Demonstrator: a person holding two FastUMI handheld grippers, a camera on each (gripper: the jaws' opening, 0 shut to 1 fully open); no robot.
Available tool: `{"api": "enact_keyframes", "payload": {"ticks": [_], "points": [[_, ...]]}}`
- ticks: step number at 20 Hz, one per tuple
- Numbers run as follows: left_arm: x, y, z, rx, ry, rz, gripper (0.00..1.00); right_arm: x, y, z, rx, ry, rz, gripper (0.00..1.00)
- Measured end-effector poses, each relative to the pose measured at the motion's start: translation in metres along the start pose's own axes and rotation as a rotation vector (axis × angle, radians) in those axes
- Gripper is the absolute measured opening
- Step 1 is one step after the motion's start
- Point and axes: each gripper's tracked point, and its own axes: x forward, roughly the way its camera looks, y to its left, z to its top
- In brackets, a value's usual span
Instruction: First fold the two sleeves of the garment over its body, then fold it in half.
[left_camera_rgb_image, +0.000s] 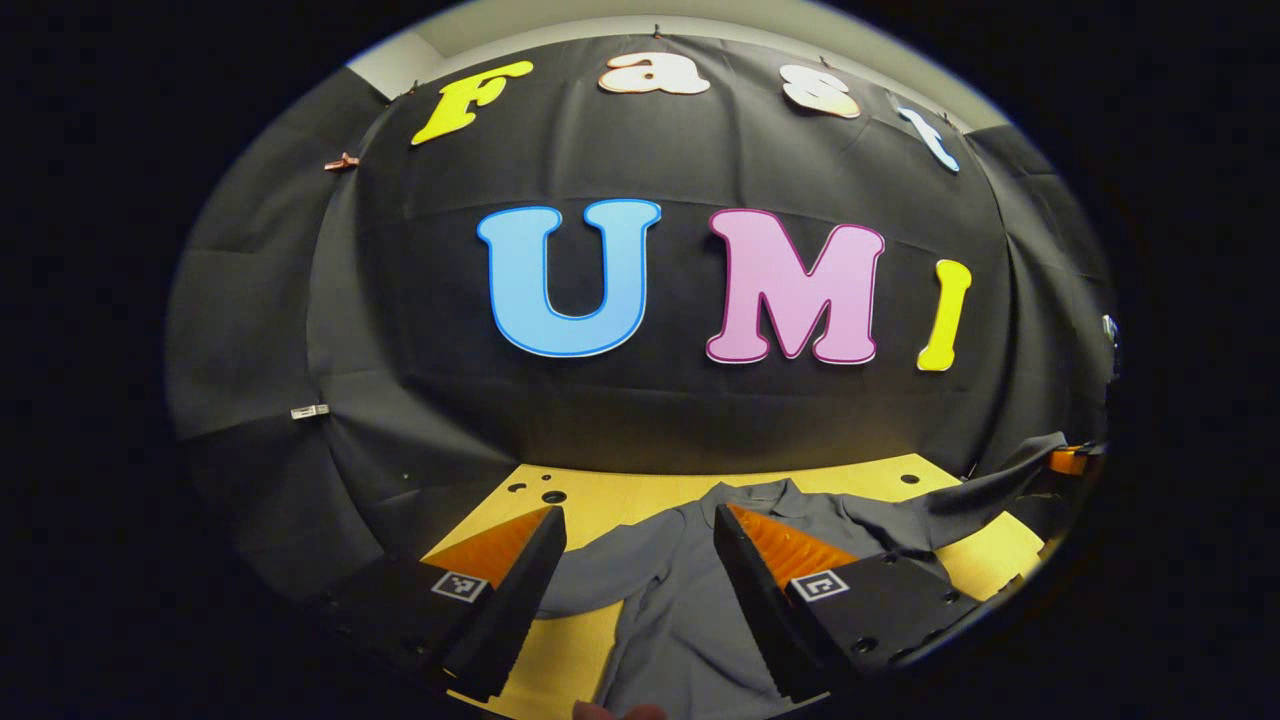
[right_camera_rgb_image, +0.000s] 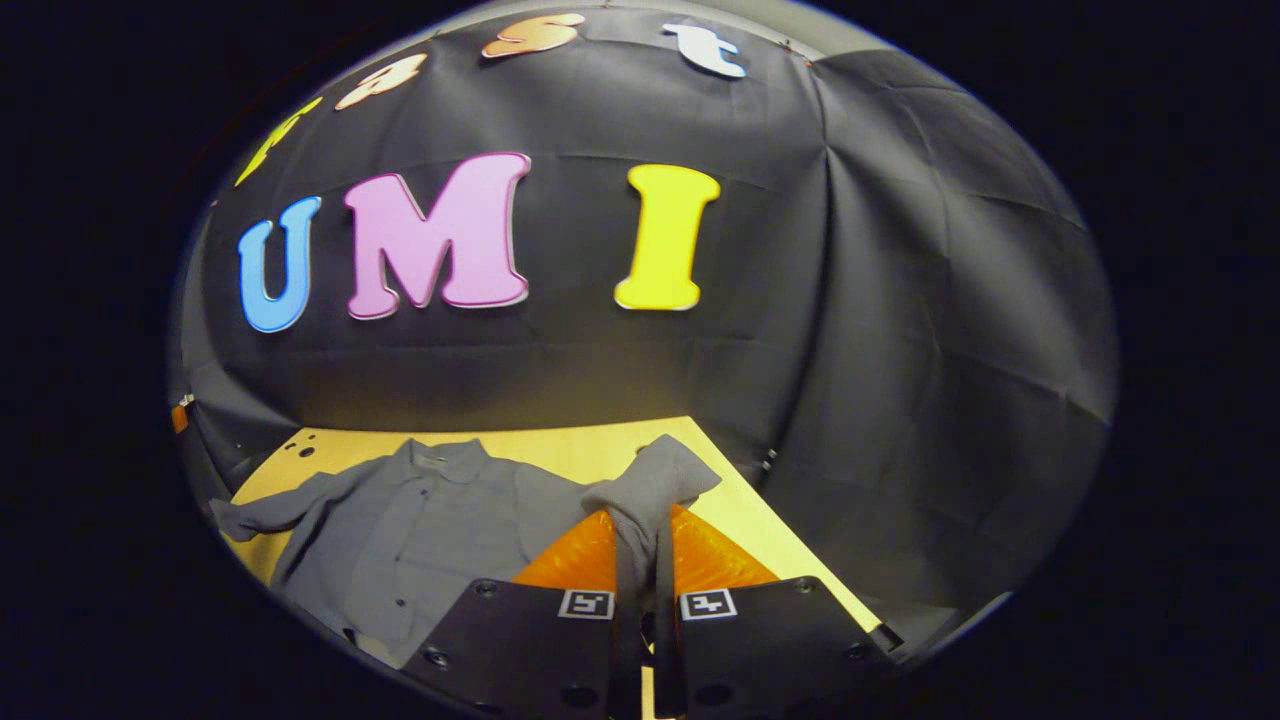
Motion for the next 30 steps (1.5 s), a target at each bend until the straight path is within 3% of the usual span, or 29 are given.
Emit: {"api": "enact_keyframes", "payload": {"ticks": [7, 14, 20, 30], "points": [[0.006, 0.071, -0.012, -0.015, -0.002, 0.018, 0.94, 0.000, 0.120, 0.029, -0.009, -0.036, 0.109, 0.09], [0.012, 0.148, -0.038, -0.029, 0.022, 0.086, 0.94, 0.012, 0.222, 0.035, -0.016, -0.054, 0.205, 0.09], [0.018, 0.196, -0.081, -0.066, 0.076, 0.106, 0.95, 0.026, 0.297, 0.014, -0.071, -0.014, 0.299, 0.09], [0.027, 0.272, -0.183, -0.098, 0.263, 0.223, 0.96, 0.063, 0.409, -0.062, -0.113, 0.147, 0.433, 0.09]]}}
